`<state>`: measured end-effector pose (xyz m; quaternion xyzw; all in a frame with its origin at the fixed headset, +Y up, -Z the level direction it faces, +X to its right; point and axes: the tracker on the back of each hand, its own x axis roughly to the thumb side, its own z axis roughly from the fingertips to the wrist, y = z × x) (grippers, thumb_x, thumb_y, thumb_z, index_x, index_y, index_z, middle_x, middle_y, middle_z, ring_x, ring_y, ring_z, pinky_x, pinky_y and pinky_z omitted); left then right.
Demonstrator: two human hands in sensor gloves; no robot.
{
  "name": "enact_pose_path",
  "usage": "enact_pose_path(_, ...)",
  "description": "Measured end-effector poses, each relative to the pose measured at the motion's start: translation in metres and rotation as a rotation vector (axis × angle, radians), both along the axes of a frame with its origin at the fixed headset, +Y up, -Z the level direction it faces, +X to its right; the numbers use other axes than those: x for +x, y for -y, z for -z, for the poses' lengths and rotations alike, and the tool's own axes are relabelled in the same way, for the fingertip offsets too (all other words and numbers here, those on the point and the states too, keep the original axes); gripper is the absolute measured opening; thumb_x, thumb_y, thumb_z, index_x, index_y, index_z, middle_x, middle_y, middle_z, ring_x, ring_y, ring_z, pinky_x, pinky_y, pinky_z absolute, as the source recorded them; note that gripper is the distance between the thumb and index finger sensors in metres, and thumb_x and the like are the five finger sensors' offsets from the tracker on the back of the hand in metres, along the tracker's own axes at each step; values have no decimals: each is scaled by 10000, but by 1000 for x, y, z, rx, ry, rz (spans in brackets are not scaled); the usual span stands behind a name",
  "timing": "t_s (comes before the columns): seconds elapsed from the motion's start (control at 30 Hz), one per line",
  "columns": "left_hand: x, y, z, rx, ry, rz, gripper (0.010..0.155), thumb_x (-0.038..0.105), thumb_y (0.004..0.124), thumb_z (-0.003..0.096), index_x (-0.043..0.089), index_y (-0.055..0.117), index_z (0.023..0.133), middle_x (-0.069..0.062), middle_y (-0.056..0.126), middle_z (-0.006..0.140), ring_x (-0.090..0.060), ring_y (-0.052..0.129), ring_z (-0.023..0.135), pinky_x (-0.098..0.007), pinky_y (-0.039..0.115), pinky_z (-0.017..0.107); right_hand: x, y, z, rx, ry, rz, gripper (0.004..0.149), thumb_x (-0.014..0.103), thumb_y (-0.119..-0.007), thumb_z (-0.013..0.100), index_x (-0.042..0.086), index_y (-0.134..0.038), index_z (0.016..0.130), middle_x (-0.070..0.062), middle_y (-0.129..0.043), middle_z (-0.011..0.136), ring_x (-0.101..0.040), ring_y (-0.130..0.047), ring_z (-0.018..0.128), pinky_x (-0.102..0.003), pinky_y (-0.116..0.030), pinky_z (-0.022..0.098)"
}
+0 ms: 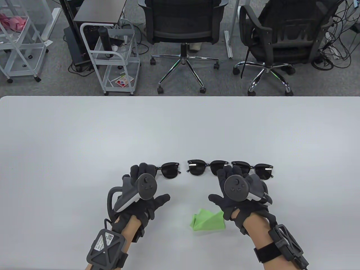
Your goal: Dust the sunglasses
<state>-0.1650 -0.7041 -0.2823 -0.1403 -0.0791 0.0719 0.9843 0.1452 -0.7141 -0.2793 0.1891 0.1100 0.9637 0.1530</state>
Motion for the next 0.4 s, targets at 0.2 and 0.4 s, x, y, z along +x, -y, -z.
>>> enact_pose_path(0.2, 0, 0, -1, -3, 3, 1, 1054, 781, 602, 286, 245, 159, 1079, -47, 144, 1163, -369, 183, 1080, -591, 278, 754, 0, 0, -1, -2, 3, 10, 888, 569, -646, 501, -37, -299, 1049, -324, -218, 1079, -610, -209, 928, -747, -265, 570)
enact_pose_path(0.4, 0, -1, -1, -1, 5, 2, 1052, 779, 602, 288, 244, 160, 1079, -48, 145, 1163, -369, 182, 1080, -590, 279, 754, 2, -1, -1, -2, 8, 15, 887, 569, -647, 500, -36, -301, 1049, -324, -221, 1078, -611, -210, 927, -747, -266, 570)
